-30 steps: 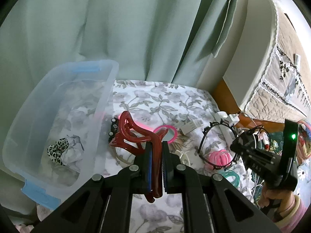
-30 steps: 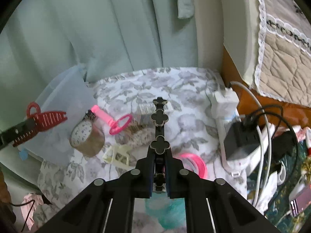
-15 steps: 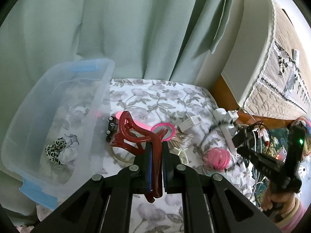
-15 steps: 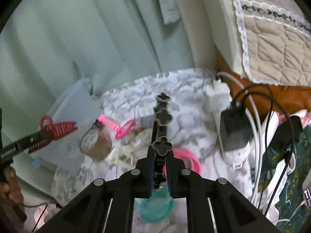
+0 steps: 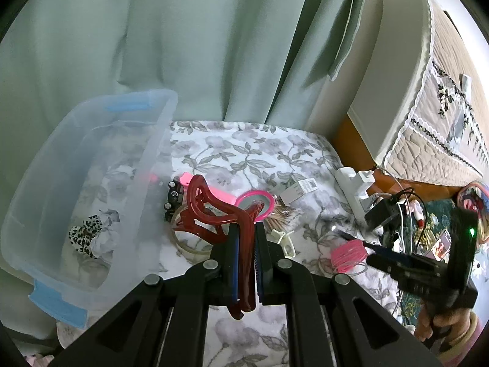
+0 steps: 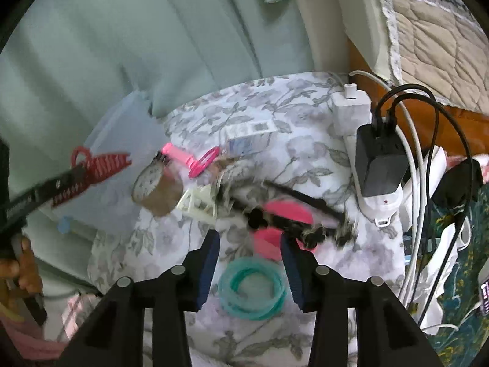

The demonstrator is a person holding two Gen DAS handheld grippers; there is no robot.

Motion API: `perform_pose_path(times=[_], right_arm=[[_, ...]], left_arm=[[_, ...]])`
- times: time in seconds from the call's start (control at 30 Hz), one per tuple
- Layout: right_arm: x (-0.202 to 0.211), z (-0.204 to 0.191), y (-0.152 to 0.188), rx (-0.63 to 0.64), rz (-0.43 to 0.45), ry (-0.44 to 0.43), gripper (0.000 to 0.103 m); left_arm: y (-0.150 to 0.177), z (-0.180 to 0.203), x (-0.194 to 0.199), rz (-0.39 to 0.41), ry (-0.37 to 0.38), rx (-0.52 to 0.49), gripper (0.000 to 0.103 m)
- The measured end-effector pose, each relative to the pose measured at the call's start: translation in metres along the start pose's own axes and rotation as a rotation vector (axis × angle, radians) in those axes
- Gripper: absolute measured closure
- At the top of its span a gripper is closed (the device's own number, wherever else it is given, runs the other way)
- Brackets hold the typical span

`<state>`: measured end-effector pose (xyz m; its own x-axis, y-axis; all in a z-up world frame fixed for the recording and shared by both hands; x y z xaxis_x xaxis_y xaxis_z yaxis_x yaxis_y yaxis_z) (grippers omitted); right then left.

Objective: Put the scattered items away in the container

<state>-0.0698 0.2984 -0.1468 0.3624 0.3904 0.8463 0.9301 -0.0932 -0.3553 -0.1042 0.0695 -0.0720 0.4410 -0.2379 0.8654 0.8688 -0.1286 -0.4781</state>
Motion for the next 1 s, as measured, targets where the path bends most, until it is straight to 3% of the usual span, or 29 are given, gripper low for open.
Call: perform_pose_path(times=[0.17,0.23,0.67,0.8,1.0], right_arm=[[-0.004,0.002,-0.015,-0.029,-0.008,0.046,0.058],[0.001,-0.006,-0.016,-0.006,-0.007,0.015,0.058],[0.029,-0.061,-0.019,0.251,0.06,0.03,0.057],[0.015,-0.056,-0.018,0.245,0.012,0.081,0.057],[-0.029,-0.06,-0.007,0.25,-0.128,0.095,0.057]], left_arm=[[-0.001,0.001,0.0,-0.002,-0.008,-0.007,0.095],[-0.001,0.0,0.0,-0.001,-0.012,-0.005,0.095],[-0.001,0.007,-0.002,-0.011,-0.002,-0.015,0.095],[0.0,0.005,-0.001,-0.008,0.0,-0.012,0.095],[0.001,0.002,-0.002,-0.009,0.002,-0.005,0.095]])
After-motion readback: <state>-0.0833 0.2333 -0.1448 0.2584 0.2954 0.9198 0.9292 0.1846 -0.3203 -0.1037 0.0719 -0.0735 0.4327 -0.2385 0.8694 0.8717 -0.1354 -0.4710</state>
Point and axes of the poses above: each gripper's, at about its wrist camera, not at the fingertips, and x roughly against the way its jaws point, z to its right, y to its underside, the point moved 7 cm from there along -x, roughly the way its jaws point, and after that the axes turned 11 degrees about -z, right-handed, at the moved point
